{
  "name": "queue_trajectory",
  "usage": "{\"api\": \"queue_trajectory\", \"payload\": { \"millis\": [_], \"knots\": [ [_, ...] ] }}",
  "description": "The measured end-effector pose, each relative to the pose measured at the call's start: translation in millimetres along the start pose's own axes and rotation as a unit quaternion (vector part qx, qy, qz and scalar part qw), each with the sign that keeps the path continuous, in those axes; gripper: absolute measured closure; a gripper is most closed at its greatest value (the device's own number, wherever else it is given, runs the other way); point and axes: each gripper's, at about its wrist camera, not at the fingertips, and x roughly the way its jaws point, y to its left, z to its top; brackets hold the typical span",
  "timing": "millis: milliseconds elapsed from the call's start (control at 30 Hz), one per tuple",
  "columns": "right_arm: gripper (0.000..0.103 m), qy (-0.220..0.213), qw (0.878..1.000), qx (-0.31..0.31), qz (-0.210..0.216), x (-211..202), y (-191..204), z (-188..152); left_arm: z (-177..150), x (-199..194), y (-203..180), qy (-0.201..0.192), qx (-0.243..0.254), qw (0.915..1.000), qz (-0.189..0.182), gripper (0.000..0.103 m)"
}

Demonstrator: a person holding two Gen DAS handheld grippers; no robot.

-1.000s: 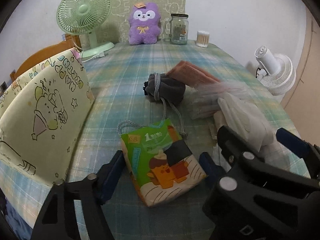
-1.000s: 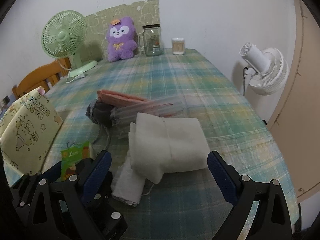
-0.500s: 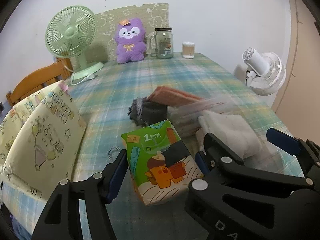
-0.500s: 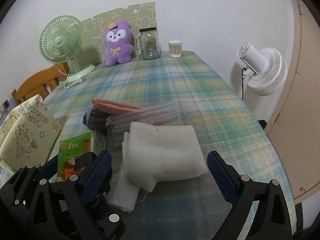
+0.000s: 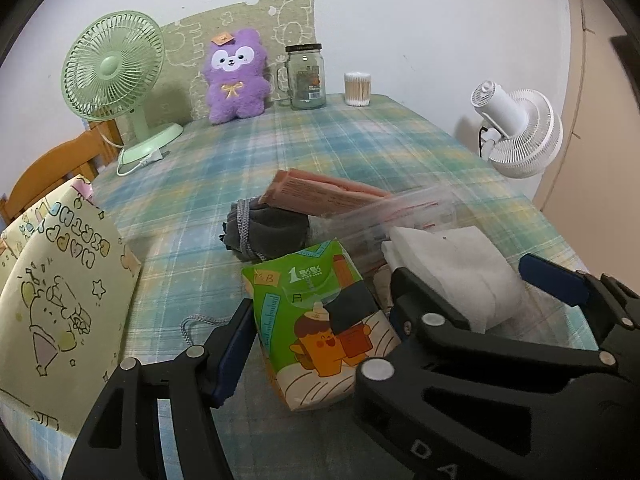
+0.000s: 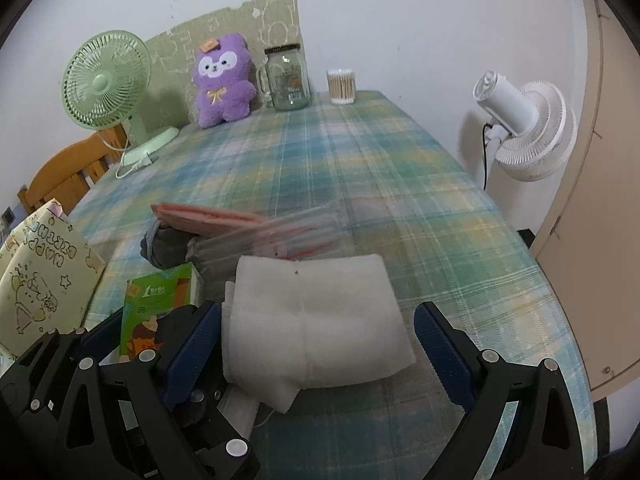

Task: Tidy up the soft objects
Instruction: 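Grasp the white towel with the right tool while the left grasps the green box, then lift the white towel with the right tool while the left lifts the green box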

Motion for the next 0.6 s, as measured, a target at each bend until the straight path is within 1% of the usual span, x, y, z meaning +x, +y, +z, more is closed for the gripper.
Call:
{"api": "queue_trajectory", "payload": {
  "millis": [100, 167, 233, 300, 333, 433, 600],
  "knots": [
    [0.005, 0.01, 1.0, 0.006, 0.003, 5.8, -1.2, -0.6, -0.1, 2.9, 1.1, 0.007, -0.001, 1.0, -0.002, 0.033],
    [0.007, 0.011, 1.0, 0.008, 0.004, 6.5, -2.0, -1.1, -0.5, 2.5, -0.1, 0.006, 0.001, 1.0, -0.001, 0.034],
    [0.012, 0.008, 1.0, 0.005, 0.003, 4.9, -1.1, -1.8, -0.5, 1.5, 0.0, 0.005, 0.001, 1.0, -0.007, 0.033],
    [0.015, 0.006, 1.0, 0.008, 0.006, 2.8, -1.9, -2.1, -0.6, 1.0, -0.4, 0.007, 0.001, 0.9999, -0.009, 0.034],
    [0.02, 0.004, 1.0, 0.009, 0.004, 1.3, -2.6, -2.4, -0.8, 0.4, -0.3, 0.005, 0.001, 1.0, -0.007, 0.034],
    [0.023, 0.002, 1.0, 0.009, 0.002, -2.2, -3.1, -3.2, -1.7, -3.2, -0.7, 0.004, 0.001, 1.0, -0.009, 0.034],
    [0.024, -0.007, 1.0, 0.012, 0.005, -11.8, -3.3, -4.3, -2.7, -13.1, -3.0, -0.006, 0.007, 0.9999, -0.01, 0.034]
  ]
}}
